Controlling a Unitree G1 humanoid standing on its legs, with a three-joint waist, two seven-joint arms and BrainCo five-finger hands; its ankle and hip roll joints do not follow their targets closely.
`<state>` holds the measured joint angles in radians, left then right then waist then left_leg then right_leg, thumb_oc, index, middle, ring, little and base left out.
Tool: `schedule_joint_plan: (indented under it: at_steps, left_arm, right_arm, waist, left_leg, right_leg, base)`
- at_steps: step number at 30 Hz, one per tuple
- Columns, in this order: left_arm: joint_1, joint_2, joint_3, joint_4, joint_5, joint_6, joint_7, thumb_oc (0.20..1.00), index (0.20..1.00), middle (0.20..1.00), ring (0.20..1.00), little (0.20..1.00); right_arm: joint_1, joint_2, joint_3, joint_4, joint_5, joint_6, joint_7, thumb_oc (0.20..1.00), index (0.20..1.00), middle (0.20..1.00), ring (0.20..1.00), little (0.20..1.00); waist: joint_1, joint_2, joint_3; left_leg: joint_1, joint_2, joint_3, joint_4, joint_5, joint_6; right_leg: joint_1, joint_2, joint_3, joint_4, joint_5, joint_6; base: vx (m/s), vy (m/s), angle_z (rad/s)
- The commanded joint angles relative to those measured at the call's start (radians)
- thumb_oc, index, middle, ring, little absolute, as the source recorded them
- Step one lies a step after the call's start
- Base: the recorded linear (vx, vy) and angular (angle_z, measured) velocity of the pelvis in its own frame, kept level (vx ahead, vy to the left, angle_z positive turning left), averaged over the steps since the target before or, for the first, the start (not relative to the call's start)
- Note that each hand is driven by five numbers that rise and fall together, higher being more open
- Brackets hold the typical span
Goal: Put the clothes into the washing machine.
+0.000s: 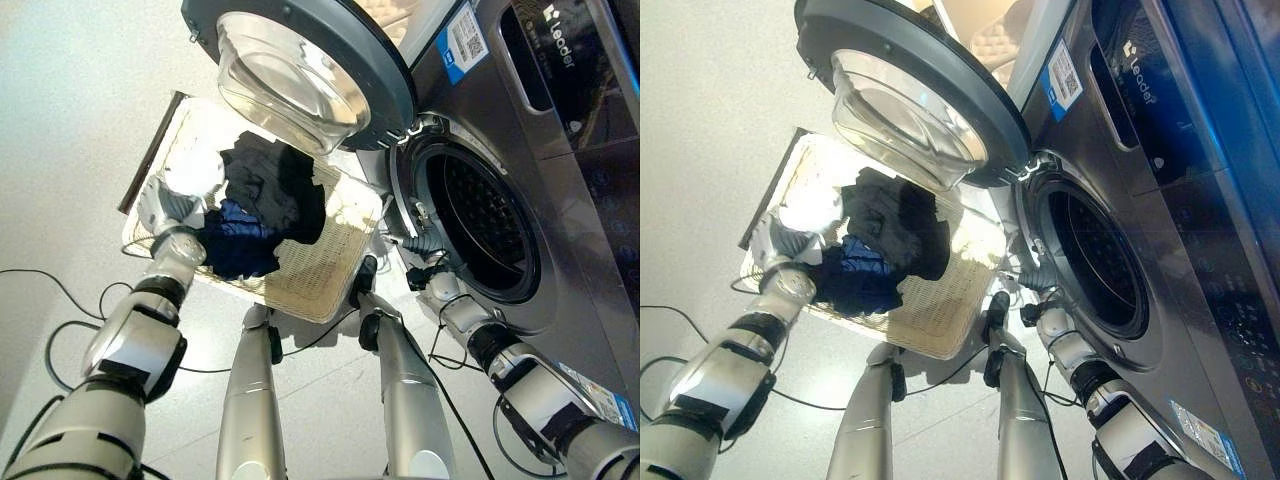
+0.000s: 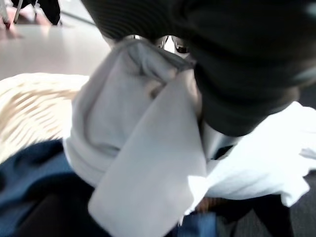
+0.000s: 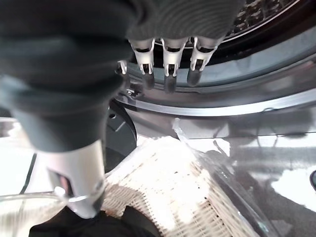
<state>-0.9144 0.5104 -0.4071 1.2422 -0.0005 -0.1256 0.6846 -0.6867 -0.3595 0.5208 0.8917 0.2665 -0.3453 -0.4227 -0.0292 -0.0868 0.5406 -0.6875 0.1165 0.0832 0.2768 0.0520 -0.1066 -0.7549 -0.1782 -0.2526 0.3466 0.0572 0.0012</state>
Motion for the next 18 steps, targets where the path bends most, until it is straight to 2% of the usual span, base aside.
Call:
schedule_joint_plan:
  at_steps: [1,3,4,5,7,9,11,14,18]
  left_arm:
    - [0.012,-0.036,0.099,-0.015,-0.112,-0.095,-0.016,0.2,0.2,0.2,0.2,0.2]
    - [0.032,-0.046,0.119,-0.031,-0.199,-0.137,-0.06,0.2,0.2,0.2,0.2,0.2]
    - [0.032,-0.046,0.119,-0.031,-0.199,-0.137,-0.06,0.2,0.2,0.2,0.2,0.2]
    - [0.053,-0.062,0.15,-0.062,-0.291,-0.178,-0.118,0.2,0.2,0.2,0.2,0.2]
    - [0.062,-0.069,0.165,-0.082,-0.306,-0.196,-0.139,0.2,0.2,0.2,0.2,0.2]
    - [0.066,-0.072,0.164,-0.094,-0.292,-0.2,-0.131,0.2,0.2,0.2,0.2,0.2]
    - [0.073,-0.073,0.142,-0.131,-0.187,-0.188,-0.077,0.2,0.2,0.2,0.2,0.2]
    - [0.064,-0.063,0.128,-0.143,-0.147,-0.186,-0.066,0.2,0.2,0.2,0.2,0.2]
    - [0.073,-0.063,0.134,-0.16,-0.234,-0.248,-0.092,0.2,0.2,0.2,0.2,0.2]
  right_arm:
    - [0.035,-0.03,-0.044,-0.024,0.004,-0.013,-0.013,1.0,1.0,1.0,1.0,1.0]
    - [0.046,-0.027,-0.05,-0.023,0.0,-0.009,-0.011,1.0,1.0,1.0,1.0,1.0]
    - [0.046,-0.027,-0.05,-0.023,0.0,-0.009,-0.011,1.0,1.0,1.0,1.0,1.0]
    - [0.06,-0.02,-0.054,-0.031,-0.013,-0.005,-0.016,1.0,1.0,1.0,1.0,1.0]
    - [0.066,-0.02,-0.059,-0.043,-0.015,0.003,-0.013,1.0,1.0,1.0,1.0,1.0]
    - [0.068,-0.022,-0.061,-0.045,-0.014,0.004,-0.009,1.0,1.0,1.0,1.0,1.0]
    - [0.074,-0.025,-0.058,-0.06,-0.011,0.018,-0.007,1.0,1.0,1.0,1.0,1.0]
    - [0.07,-0.03,-0.056,-0.071,-0.008,0.026,-0.004,1.0,1.0,1.0,1.0,1.0]
    - [0.081,-0.029,-0.05,-0.071,-0.002,0.02,-0.007,1.0,1.0,1.0,1.0,1.0]
  waist:
    - [0.016,0.074,-0.021]
    - [0.017,0.073,-0.021]
    - [0.017,0.073,-0.021]
    - [0.017,0.075,-0.021]
    - [0.017,0.072,-0.021]
    - [0.017,0.072,-0.021]
    - [0.019,0.073,-0.021]
    - [0.019,0.073,-0.021]
    - [0.018,0.073,-0.021]
  left_leg:
    - [0.001,-0.061,0.043,-0.081,0.031,-0.01]
    - [0.021,-0.066,0.042,-0.079,0.024,-0.009]
    - [0.021,-0.066,0.042,-0.079,0.024,-0.009]
    - [0.028,-0.067,0.043,-0.076,0.022,-0.007]
    - [0.034,-0.067,0.046,-0.072,0.019,-0.006]
    - [0.035,-0.066,0.047,-0.071,0.019,-0.006]
    - [0.039,-0.069,0.045,-0.069,0.013,-0.004]
    - [0.036,-0.067,0.049,-0.073,0.017,-0.002]
    - [0.047,-0.069,0.049,-0.081,0.015,0.001]
  right_leg:
    - [0.011,0.018,-0.004,0.055,-0.07,0.118]
    - [0.031,0.017,-0.003,0.053,-0.075,0.119]
    - [0.031,0.017,-0.003,0.053,-0.075,0.119]
    - [0.039,0.018,-0.005,0.052,-0.075,0.117]
    - [0.046,0.017,-0.006,0.052,-0.076,0.117]
    - [0.048,0.017,-0.007,0.052,-0.076,0.116]
    - [0.05,0.016,-0.003,0.062,-0.083,0.117]
    - [0.047,0.018,-0.003,0.056,-0.076,0.116]
    - [0.055,0.024,0.003,0.046,-0.074,0.116]
  base:
    - [0.0,0.0,0.0]
    - [0.0,-0.005,-0.04]
    - [0.01,0.004,-0.03]
    - [0.0,0.0,0.0]
    - [0.0,0.0,0.0]
    - [0.0,0.0,0.0]
    - [0.02,0.003,0.01]
    - [0.0,0.0,0.0]
    - [0.01,0.0,-0.03]
